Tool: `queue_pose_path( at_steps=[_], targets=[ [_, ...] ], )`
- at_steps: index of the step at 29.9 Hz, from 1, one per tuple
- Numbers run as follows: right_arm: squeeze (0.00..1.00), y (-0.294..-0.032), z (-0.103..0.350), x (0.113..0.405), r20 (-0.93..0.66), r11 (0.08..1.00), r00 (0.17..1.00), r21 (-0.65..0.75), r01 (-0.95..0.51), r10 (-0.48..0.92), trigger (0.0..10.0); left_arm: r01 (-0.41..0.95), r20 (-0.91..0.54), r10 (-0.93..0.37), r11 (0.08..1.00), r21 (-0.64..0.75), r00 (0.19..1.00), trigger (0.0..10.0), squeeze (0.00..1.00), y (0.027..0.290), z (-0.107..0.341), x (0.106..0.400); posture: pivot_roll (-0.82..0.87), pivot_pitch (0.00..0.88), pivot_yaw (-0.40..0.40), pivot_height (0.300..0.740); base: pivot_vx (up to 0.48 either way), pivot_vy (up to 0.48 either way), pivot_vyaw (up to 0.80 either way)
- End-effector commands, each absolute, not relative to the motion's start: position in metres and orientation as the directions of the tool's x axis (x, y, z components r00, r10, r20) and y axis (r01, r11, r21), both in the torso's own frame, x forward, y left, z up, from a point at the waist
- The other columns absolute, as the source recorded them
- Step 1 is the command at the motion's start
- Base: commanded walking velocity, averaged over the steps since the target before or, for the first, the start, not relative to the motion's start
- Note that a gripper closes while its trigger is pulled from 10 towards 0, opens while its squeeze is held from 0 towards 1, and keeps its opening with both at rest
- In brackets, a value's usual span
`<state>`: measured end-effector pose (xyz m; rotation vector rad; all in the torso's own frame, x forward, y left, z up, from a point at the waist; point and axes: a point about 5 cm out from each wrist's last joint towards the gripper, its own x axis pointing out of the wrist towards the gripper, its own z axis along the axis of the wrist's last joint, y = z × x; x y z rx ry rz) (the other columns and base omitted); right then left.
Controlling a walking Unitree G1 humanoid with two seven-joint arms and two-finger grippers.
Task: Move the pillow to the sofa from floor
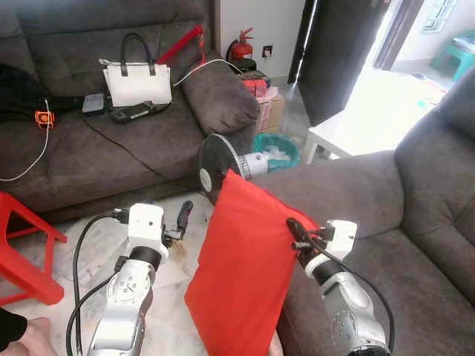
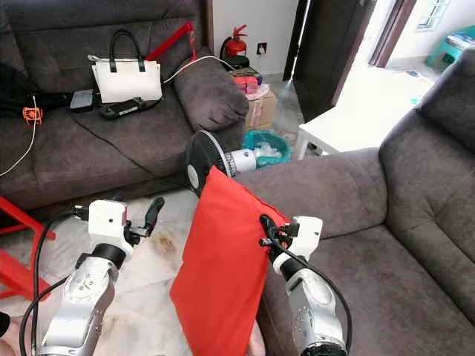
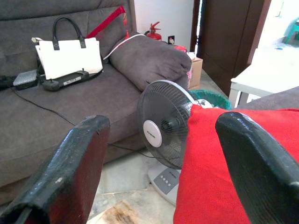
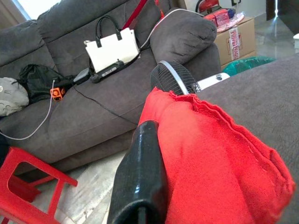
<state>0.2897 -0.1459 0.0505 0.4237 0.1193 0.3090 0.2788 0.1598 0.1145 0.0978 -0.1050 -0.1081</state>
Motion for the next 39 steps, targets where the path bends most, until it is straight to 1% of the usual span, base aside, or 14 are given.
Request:
queue_pose_path(
  at_steps=[1, 15, 24, 39],
  targets=[
    [0.0, -0.1563, 0.0749, 0.3003, 0.073, 0.882, 0.96, 0.381, -0.278, 0.271, 10.0, 0.112, 0.089, -0.119, 0.99, 0.082, 0.989, 10.0, 0.0, 0.1585, 0.1109, 0.2787, 0.14, 0.0, -0.048, 0.74, -0.259, 0.0, 0.0],
    [0.0, -0.1555, 0.0737, 0.2996, 0.069, 0.888, 0.963, 0.375, -0.266, 0.26, 10.0, 0.122, 0.085, -0.129, 0.989, 0.082, 0.988, 10.0, 0.0, 0.1579, 0.1099, 0.2782, 0.14, 0.009, -0.046, 0.74, -0.265, 0.0, 0.0],
    [0.0, -0.1538, 0.0708, 0.2982, 0.056, 0.889, 0.964, 0.375, -0.261, 0.26, 10.0, 0.116, 0.082, -0.123, 0.99, 0.086, 0.989, 10.0, 0.0, 0.1571, 0.1092, 0.2782, 0.14, 0.015, -0.05, 0.74, 0.0, 0.0, 0.0],
    [0.0, -0.1552, 0.0704, 0.2991, 0.048, 0.893, 0.966, 0.373, -0.254, 0.254, 10.0, 0.11, 0.084, -0.118, 0.99, 0.092, 0.989, 10.0, 0.0, 0.1576, 0.1091, 0.2798, 0.14, 0.022, -0.049, 0.74, 0.0, 0.0, -0.78]
  ],
)
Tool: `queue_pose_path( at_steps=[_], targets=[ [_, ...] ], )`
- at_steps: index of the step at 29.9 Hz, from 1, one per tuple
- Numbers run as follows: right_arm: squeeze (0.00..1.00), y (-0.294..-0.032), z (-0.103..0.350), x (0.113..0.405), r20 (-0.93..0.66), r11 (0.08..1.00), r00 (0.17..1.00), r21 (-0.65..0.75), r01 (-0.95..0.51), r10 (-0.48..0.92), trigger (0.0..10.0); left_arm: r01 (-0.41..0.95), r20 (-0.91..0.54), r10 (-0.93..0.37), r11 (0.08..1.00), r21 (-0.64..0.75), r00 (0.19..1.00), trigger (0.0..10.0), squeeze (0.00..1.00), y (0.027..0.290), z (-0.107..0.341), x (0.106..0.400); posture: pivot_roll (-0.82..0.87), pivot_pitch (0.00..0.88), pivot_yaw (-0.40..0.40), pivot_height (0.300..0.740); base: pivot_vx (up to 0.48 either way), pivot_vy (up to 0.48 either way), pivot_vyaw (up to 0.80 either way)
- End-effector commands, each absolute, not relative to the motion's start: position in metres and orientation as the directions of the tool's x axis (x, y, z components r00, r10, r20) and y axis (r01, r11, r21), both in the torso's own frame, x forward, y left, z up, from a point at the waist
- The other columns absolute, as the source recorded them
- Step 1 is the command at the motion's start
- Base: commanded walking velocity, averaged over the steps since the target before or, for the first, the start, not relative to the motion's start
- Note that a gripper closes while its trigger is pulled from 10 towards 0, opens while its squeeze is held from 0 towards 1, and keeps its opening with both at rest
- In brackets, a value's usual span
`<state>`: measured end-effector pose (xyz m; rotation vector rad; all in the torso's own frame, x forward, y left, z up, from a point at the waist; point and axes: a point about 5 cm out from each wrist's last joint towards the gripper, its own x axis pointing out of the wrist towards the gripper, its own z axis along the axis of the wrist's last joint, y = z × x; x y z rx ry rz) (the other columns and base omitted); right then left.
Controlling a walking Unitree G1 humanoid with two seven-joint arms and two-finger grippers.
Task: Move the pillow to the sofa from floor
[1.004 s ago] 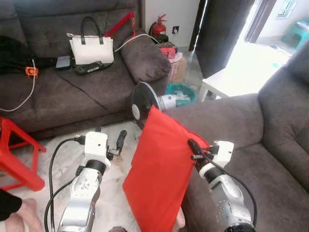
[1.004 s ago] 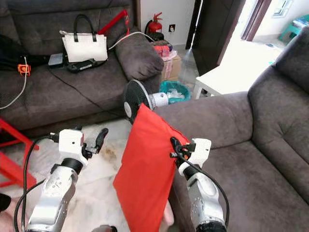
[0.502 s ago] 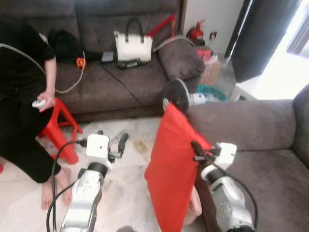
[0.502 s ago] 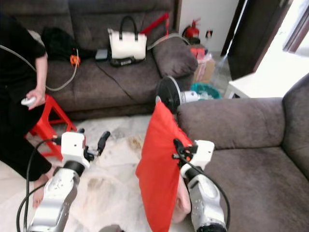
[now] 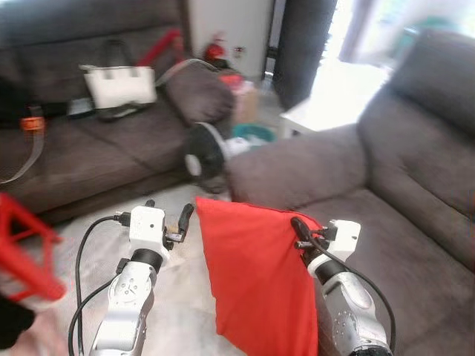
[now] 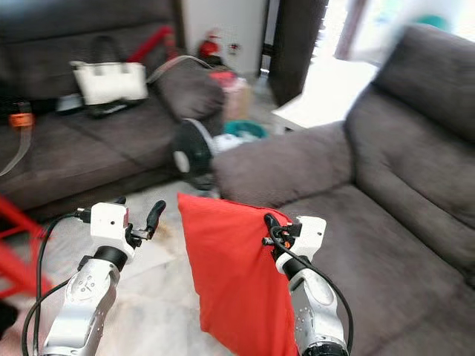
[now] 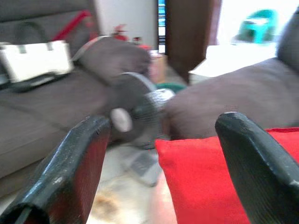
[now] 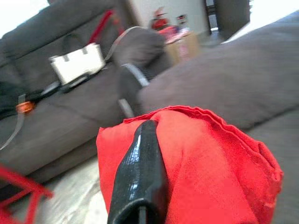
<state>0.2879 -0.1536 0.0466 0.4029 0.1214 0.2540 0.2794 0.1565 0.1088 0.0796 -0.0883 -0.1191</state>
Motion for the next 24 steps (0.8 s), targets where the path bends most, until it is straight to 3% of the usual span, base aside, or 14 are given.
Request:
queue_pose_path(
  at_steps=[1, 24],
  targets=[
    [0.0, -0.1554, 0.0703, 0.299, 0.048, 0.893, 0.966, 0.372, -0.253, 0.254, 10.0, 0.11, 0.083, -0.118, 0.99, 0.092, 0.99, 10.0, 0.0, 0.1576, 0.109, 0.2798, 0.14, 0.022, -0.049, 0.74, 0.0, 0.0, -0.8],
    [0.0, -0.1616, 0.068, 0.3007, 0.029, 0.906, 0.977, 0.368, -0.208, 0.213, 10.0, 0.095, 0.07, -0.106, 0.985, 0.145, 0.992, 10.0, 0.0, 0.1621, 0.1085, 0.2802, 0.15, 0.032, -0.048, 0.74, 0.0, -0.04, -0.8]
  ],
)
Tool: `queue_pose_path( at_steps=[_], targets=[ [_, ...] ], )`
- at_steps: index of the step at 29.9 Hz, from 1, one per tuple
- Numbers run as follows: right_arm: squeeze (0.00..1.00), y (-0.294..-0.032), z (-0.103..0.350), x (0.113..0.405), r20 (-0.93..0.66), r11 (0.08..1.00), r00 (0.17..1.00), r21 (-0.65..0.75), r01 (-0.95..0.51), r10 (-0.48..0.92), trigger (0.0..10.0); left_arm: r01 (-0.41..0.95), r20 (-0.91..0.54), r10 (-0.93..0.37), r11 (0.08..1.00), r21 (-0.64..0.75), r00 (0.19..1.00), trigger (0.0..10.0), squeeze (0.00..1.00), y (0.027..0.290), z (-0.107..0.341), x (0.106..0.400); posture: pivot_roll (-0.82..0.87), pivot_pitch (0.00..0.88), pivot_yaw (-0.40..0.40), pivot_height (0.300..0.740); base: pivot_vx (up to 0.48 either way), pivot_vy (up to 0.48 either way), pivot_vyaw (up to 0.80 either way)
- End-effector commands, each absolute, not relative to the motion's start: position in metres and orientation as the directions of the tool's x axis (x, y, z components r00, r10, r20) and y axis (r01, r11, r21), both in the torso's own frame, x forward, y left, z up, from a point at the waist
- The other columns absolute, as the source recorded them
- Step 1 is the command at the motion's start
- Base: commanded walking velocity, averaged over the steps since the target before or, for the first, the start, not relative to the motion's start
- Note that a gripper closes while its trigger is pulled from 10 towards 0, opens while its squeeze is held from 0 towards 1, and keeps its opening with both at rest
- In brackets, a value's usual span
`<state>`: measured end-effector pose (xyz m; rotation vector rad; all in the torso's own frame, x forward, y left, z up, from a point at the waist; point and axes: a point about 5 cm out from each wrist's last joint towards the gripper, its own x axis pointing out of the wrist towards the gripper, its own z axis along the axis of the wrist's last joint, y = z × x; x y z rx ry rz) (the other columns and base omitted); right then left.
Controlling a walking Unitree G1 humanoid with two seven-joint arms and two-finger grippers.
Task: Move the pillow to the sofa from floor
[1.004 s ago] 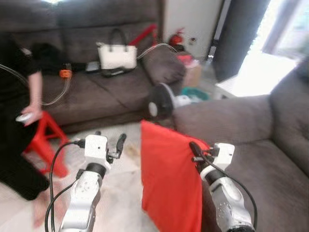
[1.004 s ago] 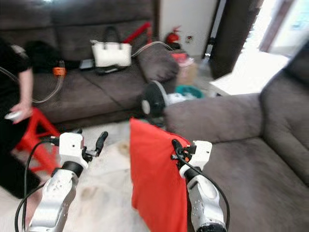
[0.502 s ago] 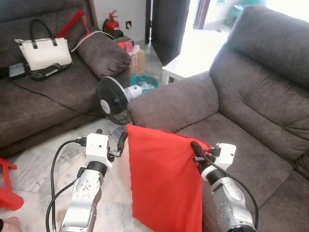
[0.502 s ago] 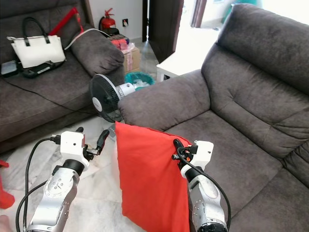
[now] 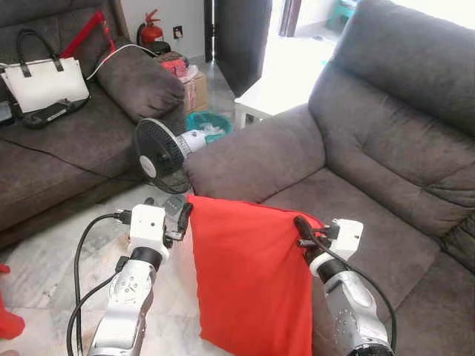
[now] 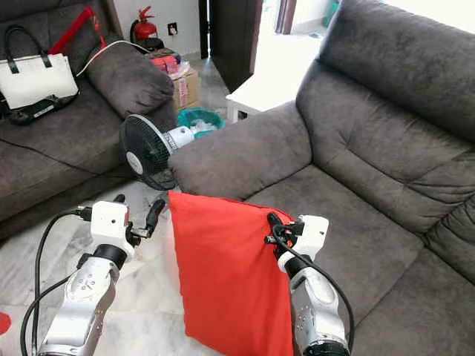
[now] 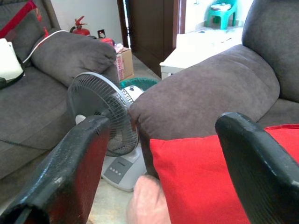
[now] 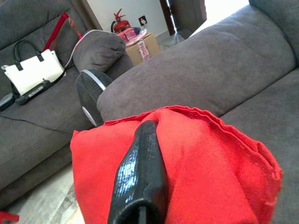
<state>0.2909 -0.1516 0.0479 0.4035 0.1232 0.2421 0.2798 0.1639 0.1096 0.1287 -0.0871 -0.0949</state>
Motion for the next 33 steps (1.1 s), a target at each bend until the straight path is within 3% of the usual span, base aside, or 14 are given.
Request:
queue_pose_path(
  at_steps=[1, 6, 33],
  targets=[
    [0.0, -0.1616, 0.068, 0.3007, 0.029, 0.906, 0.977, 0.368, -0.208, 0.212, 10.0, 0.094, 0.07, -0.105, 0.985, 0.145, 0.992, 10.0, 0.0, 0.1622, 0.1085, 0.2801, 0.15, 0.032, -0.048, 0.74, 0.0, 0.0, -0.8],
    [0.0, -0.1633, 0.068, 0.3013, 0.028, 0.909, 0.979, 0.367, -0.196, 0.2, 10.0, 0.093, 0.071, -0.105, 0.985, 0.147, 0.992, 10.0, 0.0, 0.1625, 0.1083, 0.2795, 0.15, 0.033, -0.046, 0.74, 0.0, -0.244, -0.8],
    [0.0, -0.1711, 0.0641, 0.2989, 0.017, 0.92, 0.984, 0.353, -0.17, 0.175, 10.0, 0.109, 0.072, -0.12, 0.984, 0.139, 0.99, 10.0, 0.0, 0.1597, 0.108, 0.2808, 0.15, 0.014, -0.046, 0.74, 0.0, 0.0, -0.79]
  ],
)
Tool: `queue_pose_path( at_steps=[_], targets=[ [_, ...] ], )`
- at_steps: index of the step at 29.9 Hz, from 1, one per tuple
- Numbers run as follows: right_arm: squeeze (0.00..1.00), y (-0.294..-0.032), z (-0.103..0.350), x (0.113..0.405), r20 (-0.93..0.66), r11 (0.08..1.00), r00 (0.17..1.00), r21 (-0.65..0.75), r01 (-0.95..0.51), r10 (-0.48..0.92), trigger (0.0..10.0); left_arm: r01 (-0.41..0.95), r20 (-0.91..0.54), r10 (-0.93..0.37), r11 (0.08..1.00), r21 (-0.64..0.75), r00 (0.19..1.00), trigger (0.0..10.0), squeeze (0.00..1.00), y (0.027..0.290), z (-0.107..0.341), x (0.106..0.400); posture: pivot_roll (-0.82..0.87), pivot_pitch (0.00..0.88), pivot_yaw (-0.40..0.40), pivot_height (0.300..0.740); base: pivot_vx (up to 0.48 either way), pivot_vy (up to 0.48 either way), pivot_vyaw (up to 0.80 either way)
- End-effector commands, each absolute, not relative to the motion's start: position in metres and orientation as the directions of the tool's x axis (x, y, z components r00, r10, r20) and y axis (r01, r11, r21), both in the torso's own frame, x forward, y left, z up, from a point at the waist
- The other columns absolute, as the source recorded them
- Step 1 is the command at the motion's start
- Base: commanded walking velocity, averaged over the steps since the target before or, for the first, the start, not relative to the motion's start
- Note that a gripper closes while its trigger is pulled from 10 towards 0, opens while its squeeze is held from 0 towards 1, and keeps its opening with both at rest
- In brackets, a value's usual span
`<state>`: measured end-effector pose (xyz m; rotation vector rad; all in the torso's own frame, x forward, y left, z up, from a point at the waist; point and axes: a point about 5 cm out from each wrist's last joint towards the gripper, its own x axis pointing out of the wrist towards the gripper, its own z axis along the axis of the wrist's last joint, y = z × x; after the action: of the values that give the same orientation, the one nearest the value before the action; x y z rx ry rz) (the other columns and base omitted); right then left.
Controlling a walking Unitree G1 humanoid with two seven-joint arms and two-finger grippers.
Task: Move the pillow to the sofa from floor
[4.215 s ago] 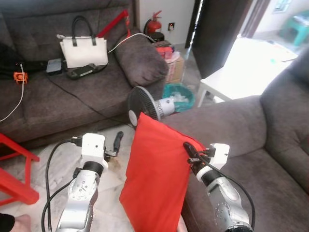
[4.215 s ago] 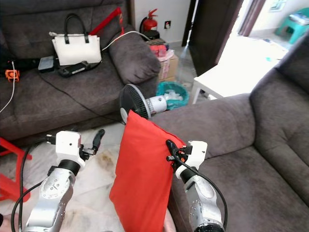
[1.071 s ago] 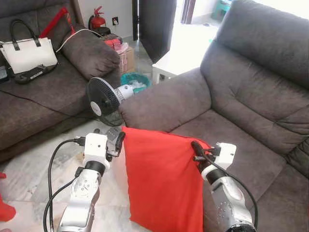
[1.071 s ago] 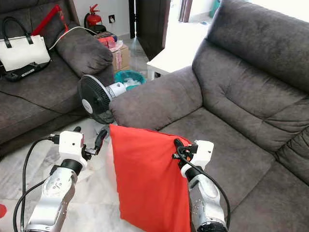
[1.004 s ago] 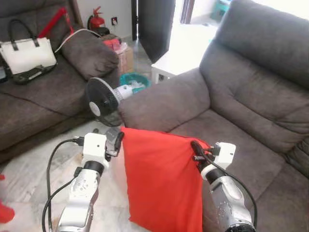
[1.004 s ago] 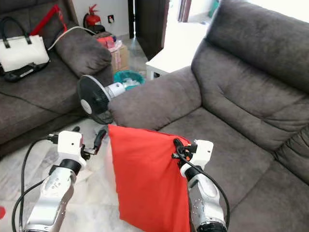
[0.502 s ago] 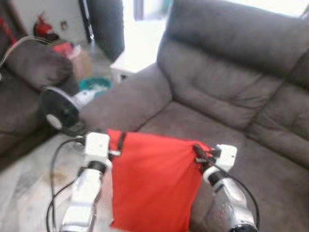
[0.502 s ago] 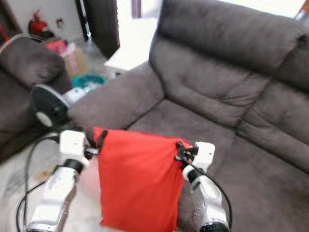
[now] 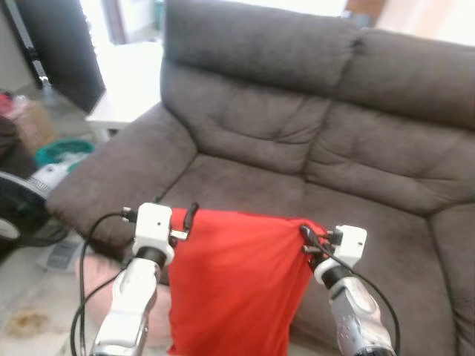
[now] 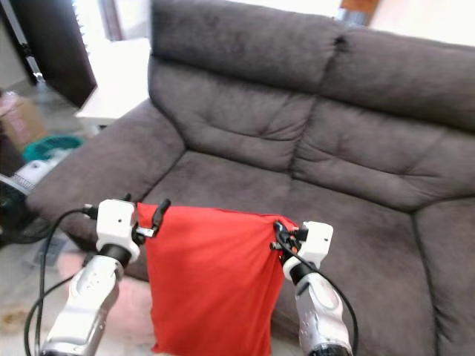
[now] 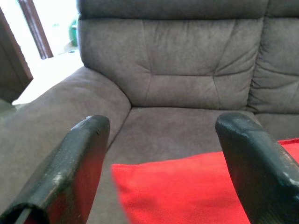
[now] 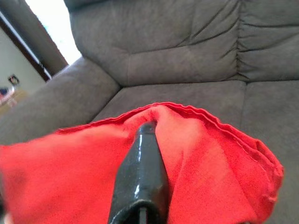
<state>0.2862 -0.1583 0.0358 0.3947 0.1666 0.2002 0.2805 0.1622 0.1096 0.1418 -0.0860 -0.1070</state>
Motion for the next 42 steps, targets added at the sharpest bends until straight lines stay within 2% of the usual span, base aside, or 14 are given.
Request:
queue_pose_path(
  at_steps=[1, 10, 12, 17, 18, 19, 20, 24, 26, 27, 31, 38, 39, 42],
  targets=[
    [0.0, -0.171, 0.064, 0.299, 0.018, 0.921, 0.984, 0.349, -0.171, 0.176, 10.0, 0.109, 0.072, -0.12, 0.984, 0.138, 0.99, 10.0, 0.0, 0.16, 0.108, 0.281, 0.15, 0.013, -0.047, 0.74, 0.0, 0.0, -0.79],
    [0.0, -0.167, 0.073, 0.302, 0.023, 0.929, 0.959, 0.245, -0.278, 0.282, 10.0, 0.187, 0.012, -0.192, 0.968, 0.168, 0.981, 10.0, 0.0, 0.171, 0.105, 0.276, 0.15, 0.015, -0.049, 0.74, 0.0, 0.0, -0.14],
    [0.0, -0.168, 0.076, 0.3, 0.005, 0.924, 0.936, 0.159, -0.349, 0.353, 10.0, 0.253, -0.053, -0.247, 0.949, 0.187, 0.967, 10.0, 0.0, 0.179, 0.097, 0.27, 0.15, 0.016, -0.05, 0.74, 0.0, 0.0, 0.0],
    [0.0, -0.168, 0.077, 0.296, -0.04, 0.887, 0.888, 0.081, -0.455, 0.459, 10.0, 0.357, -0.16, -0.33, 0.913, 0.195, 0.93, 10.0, 0.0, 0.19, 0.087, 0.26, 0.15, 0.019, -0.05, 0.74, 0.0, 0.0, 0.0],
    [0.0, -0.168, 0.075, 0.293, -0.078, 0.854, 0.851, 0.032, -0.519, 0.519, 10.0, 0.445, -0.245, -0.397, 0.876, 0.186, 0.885, 10.0, 0.0, 0.196, 0.08, 0.252, 0.15, 0.02, -0.051, 0.74, 0.0, 0.0, 0.0],
    [0.0, -0.168, 0.075, 0.293, -0.078, 0.854, 0.851, 0.032, -0.519, 0.519, 10.0, 0.445, -0.245, -0.397, 0.876, 0.186, 0.885, 10.0, 0.0, 0.196, 0.08, 0.252, 0.15, 0.02, -0.051, 0.74, 0.0, 0.0, 0.0],
    [0.0, -0.166, 0.073, 0.288, -0.118, 0.809, 0.803, 0.009, -0.588, 0.585, 10.0, 0.503, -0.302, -0.436, 0.841, 0.197, 0.848, 10.0, 0.0, 0.203, 0.076, 0.244, 0.16, 0.021, -0.05, 0.74, 0.0, 0.0, 0.0],
    [0.0, -0.162, 0.071, 0.276, -0.196, 0.683, 0.674, -0.028, -0.73, 0.712, 10.0, 0.575, -0.388, -0.468, 0.784, 0.232, 0.794, 10.0, 0.0, 0.22, 0.071, 0.232, 0.16, 0.022, -0.051, 0.74, 0.0, 0.0, 0.0],
    [0.0, -0.162, 0.071, 0.275, -0.206, 0.67, 0.66, -0.027, -0.741, 0.722, 10.0, 0.585, -0.396, -0.473, 0.776, 0.234, 0.787, 10.0, 0.0, 0.221, 0.071, 0.231, 0.16, 0.022, -0.051, 0.74, 0.0, 0.0, 0.0],
    [0.0, -0.163, 0.068, 0.269, -0.258, 0.618, 0.606, -0.042, -0.785, 0.753, 10.0, 0.61, -0.415, -0.486, 0.751, 0.252, 0.769, 10.0, 0.0, 0.224, 0.072, 0.228, 0.16, 0.022, -0.053, 0.74, 0.0, 0.0, 0.0],
    [0.0, -0.168, 0.061, 0.258, -0.358, 0.52, 0.501, -0.047, -0.853, 0.788, 10.0, 0.65, -0.44, -0.508, 0.709, 0.275, 0.74, 10.0, 0.0, 0.228, 0.076, 0.227, 0.16, 0.023, -0.056, 0.74, 0.0, 0.0, 0.0],
    [0.0, -0.179, 0.06, 0.25, -0.439, 0.453, 0.419, -0.031, -0.891, 0.795, 10.0, 0.734, -0.48, -0.577, 0.628, 0.257, 0.661, 10.0, 0.0, 0.229, 0.081, 0.221, 0.16, 0.024, -0.058, 0.74, 0.0, 0.0, 0.0],
    [0.0, -0.179, 0.066, 0.249, -0.433, 0.414, 0.379, -0.014, -0.91, 0.818, 10.0, 0.794, -0.542, -0.602, 0.557, 0.243, 0.587, 10.0, 0.0, 0.23, 0.075, 0.213, 0.15, 0.023, -0.056, 0.74, 0.0, 0.0, 0.0],
    [0.0, -0.176, 0.074, 0.247, -0.415, 0.367, 0.334, 0.001, -0.93, 0.847, 10.0, 0.848, -0.61, -0.607, 0.473, 0.238, 0.51, 10.0, 0.0, 0.233, 0.067, 0.204, 0.16, 0.022, -0.056, 0.74, 0.0, 0.0, 0.0]
  ],
)
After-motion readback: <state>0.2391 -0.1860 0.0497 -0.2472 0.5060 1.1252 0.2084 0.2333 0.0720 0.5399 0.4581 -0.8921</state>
